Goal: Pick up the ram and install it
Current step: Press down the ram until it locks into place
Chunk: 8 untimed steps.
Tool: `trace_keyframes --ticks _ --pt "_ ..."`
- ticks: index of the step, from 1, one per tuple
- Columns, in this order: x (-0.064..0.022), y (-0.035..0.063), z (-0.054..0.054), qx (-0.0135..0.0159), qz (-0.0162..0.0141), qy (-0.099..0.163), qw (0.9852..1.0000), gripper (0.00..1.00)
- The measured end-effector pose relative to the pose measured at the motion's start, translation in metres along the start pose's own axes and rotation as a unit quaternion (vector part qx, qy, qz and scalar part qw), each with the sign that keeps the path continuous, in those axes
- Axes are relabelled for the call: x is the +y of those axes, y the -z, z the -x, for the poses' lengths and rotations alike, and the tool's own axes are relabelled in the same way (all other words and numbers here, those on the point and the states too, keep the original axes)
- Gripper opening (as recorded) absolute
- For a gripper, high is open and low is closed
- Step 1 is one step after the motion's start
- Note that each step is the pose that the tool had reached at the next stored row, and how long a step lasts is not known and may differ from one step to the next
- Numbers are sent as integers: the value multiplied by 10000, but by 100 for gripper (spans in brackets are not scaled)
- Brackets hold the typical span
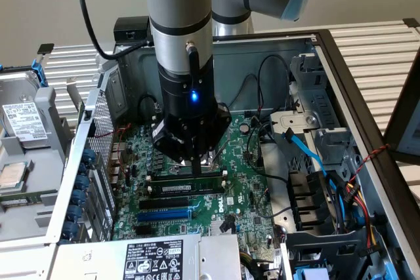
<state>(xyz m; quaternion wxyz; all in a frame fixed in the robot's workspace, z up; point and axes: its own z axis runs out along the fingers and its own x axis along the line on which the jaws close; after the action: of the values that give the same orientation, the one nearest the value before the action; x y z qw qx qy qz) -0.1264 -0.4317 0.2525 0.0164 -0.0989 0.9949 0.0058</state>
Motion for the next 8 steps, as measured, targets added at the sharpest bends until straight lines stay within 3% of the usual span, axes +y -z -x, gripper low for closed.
trace_keyframes --ticks 4,8 --pt "0 0 0 -3 -12 -347 9994 10" --pt "0 0 0 -6 -24 -688 9976 10"
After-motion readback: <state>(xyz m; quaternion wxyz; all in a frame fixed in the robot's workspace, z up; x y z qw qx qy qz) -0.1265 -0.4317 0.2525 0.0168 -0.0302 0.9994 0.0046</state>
